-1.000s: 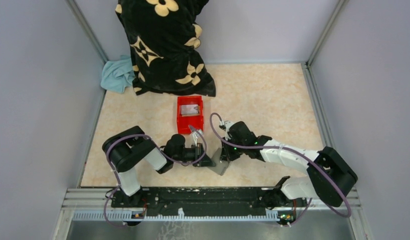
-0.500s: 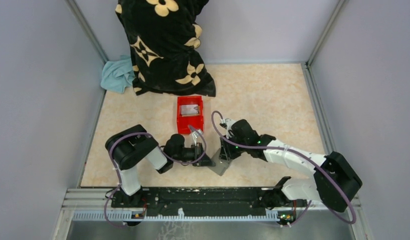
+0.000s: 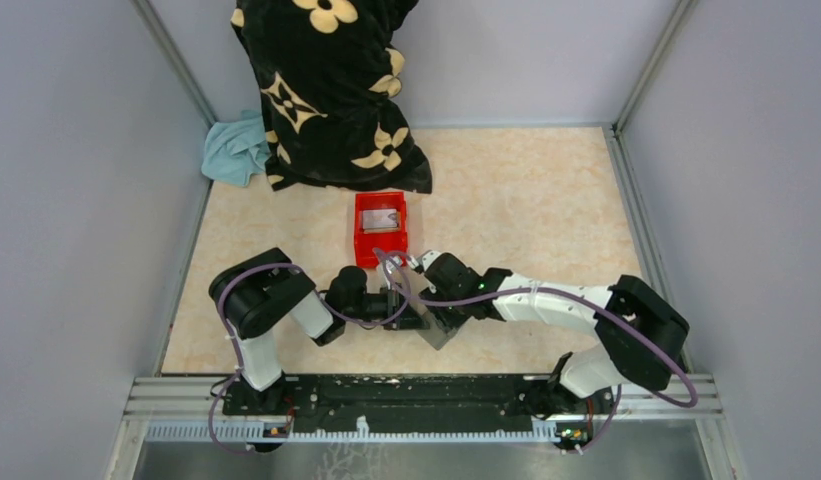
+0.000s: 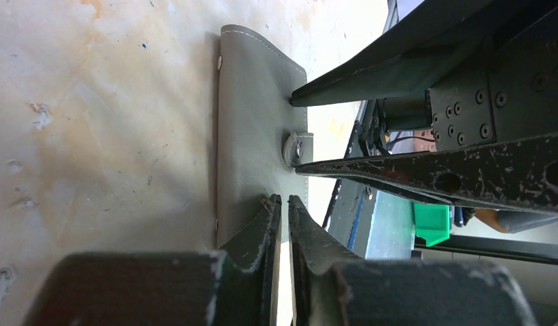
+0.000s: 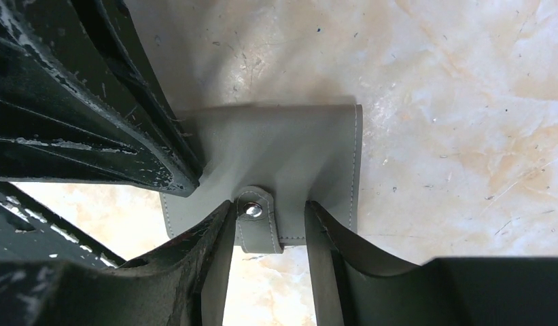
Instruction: Take the credit cards out of the card holder
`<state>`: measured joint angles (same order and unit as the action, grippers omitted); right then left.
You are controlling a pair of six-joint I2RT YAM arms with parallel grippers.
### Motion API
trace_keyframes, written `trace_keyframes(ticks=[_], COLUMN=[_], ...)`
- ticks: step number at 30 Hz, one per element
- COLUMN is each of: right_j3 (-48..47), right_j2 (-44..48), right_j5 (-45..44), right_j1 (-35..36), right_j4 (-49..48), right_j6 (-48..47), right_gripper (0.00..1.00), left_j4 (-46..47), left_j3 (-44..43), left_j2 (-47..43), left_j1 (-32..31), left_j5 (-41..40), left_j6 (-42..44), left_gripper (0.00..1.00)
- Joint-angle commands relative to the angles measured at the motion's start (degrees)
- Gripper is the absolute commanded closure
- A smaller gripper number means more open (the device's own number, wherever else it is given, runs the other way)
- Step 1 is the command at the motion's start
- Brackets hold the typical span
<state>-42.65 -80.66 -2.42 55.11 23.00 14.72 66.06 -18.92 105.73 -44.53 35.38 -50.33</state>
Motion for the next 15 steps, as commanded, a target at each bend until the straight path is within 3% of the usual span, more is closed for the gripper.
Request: trace_keyframes(ticks=[1,10,15], right_j3=[-1.06,-2.82,-2.77], right_j2=[-1.85,-8.44,-11.49], right_j5=[-2.64,-4.36,-3.97], right_j1=[1.61,6.58,8.22], right_j4=[1.02,4.34,4.29], right_j6=[-0.58,1.05,3.07], right_gripper=[0.57,0.59,0.65], left_j4=[0.65,1.45,1.64], left_j3=[0.74,0.32,0.87], left_j2=[-0.58,0.68,0.06], left_j1=[0.52,0.5,0.5], left_j5=[-0.31,0.07,-0.23], left_j6=[0.8,0.37,0.34], left_gripper=[0.85,0.85,0.85])
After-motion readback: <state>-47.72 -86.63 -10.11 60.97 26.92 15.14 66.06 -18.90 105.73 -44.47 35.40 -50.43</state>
